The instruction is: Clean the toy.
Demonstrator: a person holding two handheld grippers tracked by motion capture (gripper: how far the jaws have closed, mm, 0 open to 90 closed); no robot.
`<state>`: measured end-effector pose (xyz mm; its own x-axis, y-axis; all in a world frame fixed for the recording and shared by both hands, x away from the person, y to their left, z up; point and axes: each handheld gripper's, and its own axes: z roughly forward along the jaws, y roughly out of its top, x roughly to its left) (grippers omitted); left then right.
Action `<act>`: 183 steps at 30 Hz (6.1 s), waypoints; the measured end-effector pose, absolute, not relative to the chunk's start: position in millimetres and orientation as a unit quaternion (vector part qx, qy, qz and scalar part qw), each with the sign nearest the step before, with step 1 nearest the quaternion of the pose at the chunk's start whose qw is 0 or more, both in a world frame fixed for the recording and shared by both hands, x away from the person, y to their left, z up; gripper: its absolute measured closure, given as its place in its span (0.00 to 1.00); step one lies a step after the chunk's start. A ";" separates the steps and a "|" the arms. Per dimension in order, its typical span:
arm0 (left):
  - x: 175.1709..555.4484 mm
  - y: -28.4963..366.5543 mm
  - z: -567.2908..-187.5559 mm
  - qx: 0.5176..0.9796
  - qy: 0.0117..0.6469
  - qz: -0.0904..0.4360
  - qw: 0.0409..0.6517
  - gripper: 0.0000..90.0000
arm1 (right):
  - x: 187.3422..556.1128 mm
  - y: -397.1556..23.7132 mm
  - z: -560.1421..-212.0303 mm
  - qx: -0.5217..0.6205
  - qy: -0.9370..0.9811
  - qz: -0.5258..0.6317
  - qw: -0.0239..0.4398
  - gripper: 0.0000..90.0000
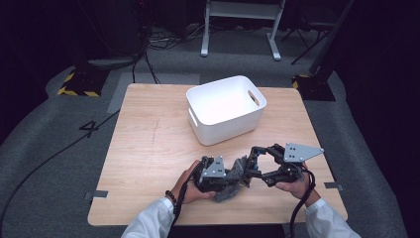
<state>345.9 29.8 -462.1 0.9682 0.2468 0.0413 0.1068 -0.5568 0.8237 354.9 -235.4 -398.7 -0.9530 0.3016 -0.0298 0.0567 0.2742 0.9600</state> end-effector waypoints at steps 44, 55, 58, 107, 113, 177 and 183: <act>347.0 39.2 -436.5 0.855 0.096 0.090 0.503 0.80 | 349.8 -229.2 -398.9 0.100 0.790 0.599 0.081 0.29; 361.4 33.1 -462.3 0.883 0.117 0.086 0.445 0.80 | 347.3 -227.4 -397.5 0.094 0.789 0.602 0.079 0.29; 361.1 32.8 -463.8 0.886 0.112 0.073 0.444 0.80 | 346.3 -229.0 -394.9 0.097 0.787 0.603 0.085 0.29; 349.8 14.9 -472.7 0.906 0.097 0.065 0.407 0.80 | 346.1 -240.5 -387.7 0.121 0.770 0.618 0.102 0.29; 362.6 26.0 -466.8 0.887 0.135 0.076 0.434 0.80 | 340.2 -230.7 -391.4 0.094 0.781 0.613 0.078 0.29; 344.7 27.4 -464.0 0.892 0.094 0.064 0.438 0.80 | 344.1 -246.5 -383.6 0.112 0.764 0.628 0.102 0.29; 356.7 31.7 -466.8 0.887 0.125 0.074 0.438 0.80 | 338.9 -233.8 -389.9 0.091 0.778 0.617 0.077 0.29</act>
